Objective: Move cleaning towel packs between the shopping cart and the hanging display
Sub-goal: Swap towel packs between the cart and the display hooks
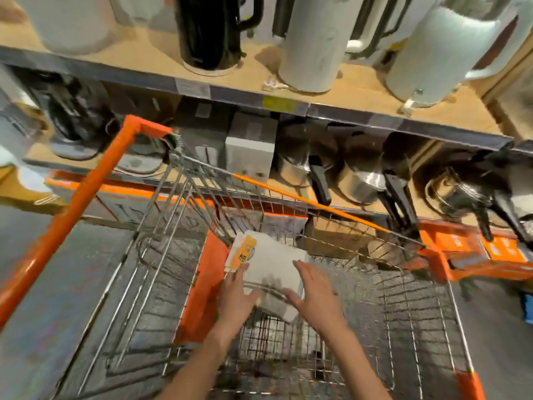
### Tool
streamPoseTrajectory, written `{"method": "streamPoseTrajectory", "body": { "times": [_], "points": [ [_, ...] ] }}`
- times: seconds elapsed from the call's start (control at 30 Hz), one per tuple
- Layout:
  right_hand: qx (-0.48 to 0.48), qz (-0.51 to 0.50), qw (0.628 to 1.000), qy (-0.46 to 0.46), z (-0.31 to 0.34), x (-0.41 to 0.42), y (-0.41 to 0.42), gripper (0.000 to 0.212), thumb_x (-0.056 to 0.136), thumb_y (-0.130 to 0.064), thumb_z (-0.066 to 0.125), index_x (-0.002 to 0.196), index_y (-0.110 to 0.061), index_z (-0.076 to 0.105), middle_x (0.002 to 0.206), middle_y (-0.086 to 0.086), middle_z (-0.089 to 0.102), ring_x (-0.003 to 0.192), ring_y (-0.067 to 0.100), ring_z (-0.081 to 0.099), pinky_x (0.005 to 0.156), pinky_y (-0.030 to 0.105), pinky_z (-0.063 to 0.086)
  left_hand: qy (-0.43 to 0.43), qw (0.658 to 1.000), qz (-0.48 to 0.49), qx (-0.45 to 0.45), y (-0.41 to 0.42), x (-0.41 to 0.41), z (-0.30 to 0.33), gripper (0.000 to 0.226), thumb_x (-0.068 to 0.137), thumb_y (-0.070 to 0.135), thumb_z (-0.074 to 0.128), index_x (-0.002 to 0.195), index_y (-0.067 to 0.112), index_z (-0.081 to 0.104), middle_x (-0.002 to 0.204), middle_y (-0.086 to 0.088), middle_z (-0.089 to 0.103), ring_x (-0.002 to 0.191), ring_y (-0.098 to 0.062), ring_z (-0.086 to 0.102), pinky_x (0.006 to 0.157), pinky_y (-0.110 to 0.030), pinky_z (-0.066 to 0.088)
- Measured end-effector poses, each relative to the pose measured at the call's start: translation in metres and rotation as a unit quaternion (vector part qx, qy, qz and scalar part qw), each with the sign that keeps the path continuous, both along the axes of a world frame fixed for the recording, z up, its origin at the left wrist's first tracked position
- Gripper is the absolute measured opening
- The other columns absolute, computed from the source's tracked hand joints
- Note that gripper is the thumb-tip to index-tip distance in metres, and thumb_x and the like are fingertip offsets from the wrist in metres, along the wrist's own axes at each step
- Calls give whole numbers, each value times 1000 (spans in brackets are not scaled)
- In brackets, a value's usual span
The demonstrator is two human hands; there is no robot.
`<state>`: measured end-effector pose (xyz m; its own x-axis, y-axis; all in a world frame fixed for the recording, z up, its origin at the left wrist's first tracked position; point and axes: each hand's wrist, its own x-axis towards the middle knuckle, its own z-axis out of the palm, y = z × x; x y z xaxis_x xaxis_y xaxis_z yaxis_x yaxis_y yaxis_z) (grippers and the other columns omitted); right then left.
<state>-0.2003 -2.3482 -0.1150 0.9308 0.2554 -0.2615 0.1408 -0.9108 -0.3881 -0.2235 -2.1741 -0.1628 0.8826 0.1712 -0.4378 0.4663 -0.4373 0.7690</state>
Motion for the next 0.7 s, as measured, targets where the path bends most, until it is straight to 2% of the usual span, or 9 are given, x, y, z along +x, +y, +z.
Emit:
{"method": "streamPoseTrajectory", "body": {
  "times": [0.07,0.2,0.27,0.33,0.4,0.47,0.53,0.63,0.7],
  "points": [
    [14,6,1000,19,-20,19,4,67,90,-53,44,146,-23,24,151,-3,30,141,17,23,116,39,19,12,996,77,-35,-4,8,-12,55,85,12,65,134,22,44,132,-4,42,123,-18,39,100,-25,33],
    [60,24,997,52,-69,66,17,64,89,-35,59,144,-21,30,147,-3,36,136,16,31,113,31,24,25,971,229,-62,-15,27,-56,65,82,13,71,139,16,40,130,-6,46,121,-23,42,103,-33,35],
    [81,32,993,75,-97,89,28,66,85,-42,61,142,-19,34,144,-2,40,133,18,36,111,29,27,15,956,290,-46,-21,35,-86,57,78,19,74,128,24,48,123,-5,53,112,-23,50,98,-33,39],
    [99,37,991,87,-127,109,39,76,77,-59,50,139,-17,39,141,-2,44,132,18,39,110,28,29,21,933,355,-51,-26,40,-116,46,74,32,75,115,30,52,115,-5,59,108,-26,56,95,-43,45],
    [99,56,989,89,-154,128,47,83,72,-65,46,138,-15,41,140,-1,46,131,18,39,109,28,29,46,922,382,-47,-31,43,-141,56,77,35,73,124,16,50,122,-9,57,116,-30,52,99,-46,43],
    [89,82,989,90,-179,145,54,71,80,-52,61,138,-16,41,140,0,46,130,19,39,108,28,29,51,900,433,-22,-36,46,-155,69,75,33,76,133,11,45,133,-19,50,125,-34,44,103,-46,38],
    [80,98,989,77,-200,160,59,68,82,-42,67,138,-17,40,139,1,46,129,19,38,105,27,30,73,869,489,-28,-43,50,-162,82,74,26,79,141,6,36,141,-27,38,131,-37,34,105,-40,30],
    [65,117,988,71,-219,175,68,79,77,-46,70,141,-17,35,136,2,48,128,22,38,105,30,29,46,846,530,-39,-51,56,-173,88,73,19,78,143,2,27,145,-27,30,135,-37,27,102,-32,26],
    [62,116,987,93,-223,178,70,90,72,-47,74,143,-16,30,135,5,48,128,24,38,104,32,29,13,844,532,-64,-56,58,-177,88,75,15,76,144,3,23,147,-21,28,136,-32,26,99,-16,25]
  ]
}}
